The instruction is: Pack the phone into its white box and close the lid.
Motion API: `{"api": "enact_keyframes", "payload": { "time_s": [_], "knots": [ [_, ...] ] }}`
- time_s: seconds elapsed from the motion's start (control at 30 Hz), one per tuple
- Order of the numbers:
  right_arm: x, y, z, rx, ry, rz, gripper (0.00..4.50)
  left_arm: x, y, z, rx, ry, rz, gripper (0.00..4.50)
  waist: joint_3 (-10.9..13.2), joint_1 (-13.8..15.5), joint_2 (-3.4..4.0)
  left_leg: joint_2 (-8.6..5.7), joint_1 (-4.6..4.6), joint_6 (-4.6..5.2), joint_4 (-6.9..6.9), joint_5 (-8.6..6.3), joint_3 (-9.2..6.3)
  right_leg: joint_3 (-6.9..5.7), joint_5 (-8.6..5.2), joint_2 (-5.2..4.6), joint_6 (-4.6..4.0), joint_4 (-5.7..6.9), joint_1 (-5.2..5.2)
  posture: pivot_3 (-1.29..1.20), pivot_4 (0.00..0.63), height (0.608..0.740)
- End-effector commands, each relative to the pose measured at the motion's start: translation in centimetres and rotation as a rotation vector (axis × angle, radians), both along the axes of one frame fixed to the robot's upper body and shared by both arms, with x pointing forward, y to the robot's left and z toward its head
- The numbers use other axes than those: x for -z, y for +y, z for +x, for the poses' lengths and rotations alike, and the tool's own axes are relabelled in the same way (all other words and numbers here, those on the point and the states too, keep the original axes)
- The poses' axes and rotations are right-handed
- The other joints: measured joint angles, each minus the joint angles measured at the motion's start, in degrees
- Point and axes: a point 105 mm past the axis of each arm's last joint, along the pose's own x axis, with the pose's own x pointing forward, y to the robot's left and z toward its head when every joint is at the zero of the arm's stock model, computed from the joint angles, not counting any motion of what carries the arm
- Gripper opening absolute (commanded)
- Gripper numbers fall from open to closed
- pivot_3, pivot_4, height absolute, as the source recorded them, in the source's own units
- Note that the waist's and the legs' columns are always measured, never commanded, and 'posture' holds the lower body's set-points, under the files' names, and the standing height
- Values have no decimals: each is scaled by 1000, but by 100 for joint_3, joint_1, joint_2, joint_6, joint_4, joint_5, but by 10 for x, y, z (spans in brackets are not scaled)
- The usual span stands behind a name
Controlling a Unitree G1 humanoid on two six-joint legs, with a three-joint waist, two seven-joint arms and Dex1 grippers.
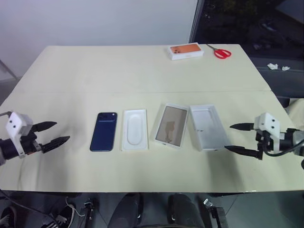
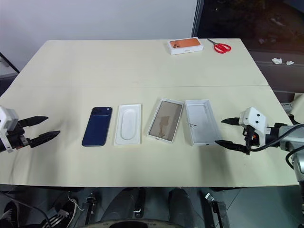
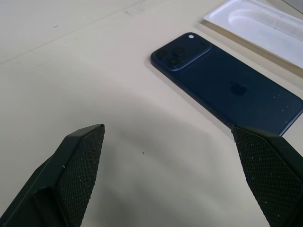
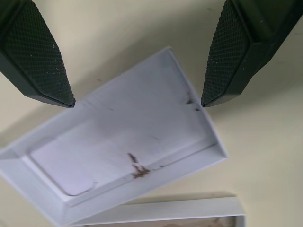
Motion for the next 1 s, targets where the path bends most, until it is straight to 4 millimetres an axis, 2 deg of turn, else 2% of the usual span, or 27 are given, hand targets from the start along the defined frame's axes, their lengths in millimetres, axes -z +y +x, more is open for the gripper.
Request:
{"api": "enact_keyframes", "payload": {
  "time_s": [0.03,0.4,0.6,0.9,1.0],
  "knots": [
    [-11,-1,1,-8,-38,-2,4451,-15,2,-1,2,-59,20,4500,0,0,0,0,0,0,0,0,0,0,0,0,0,0,0,0,150,740],
    [-8,11,10,-19,-43,23,4451,-21,-4,8,-11,-78,0,4500,0,-11,0,0,0,0,0,0,0,0,0,0,0,0,-2,0,150,740],
    [-11,23,19,-35,-58,40,4451,-14,-13,12,-12,-33,-29,4500,0,-13,1,0,0,0,0,0,0,0,0,0,1,2,-2,0,150,740],
    [-18,42,28,-32,-66,38,4451,-26,-47,29,-10,7,-200,4500,1,11,0,-1,0,0,5,0,0,-2,1,0,2,4,0,0,150,740],
    [-21,50,26,-58,-83,34,4451,-24,-59,30,-1,38,-236,4500,1,-14,0,-2,0,0,4,0,0,-1,1,2,2,4,-2,0,150,740]
  ]
}}
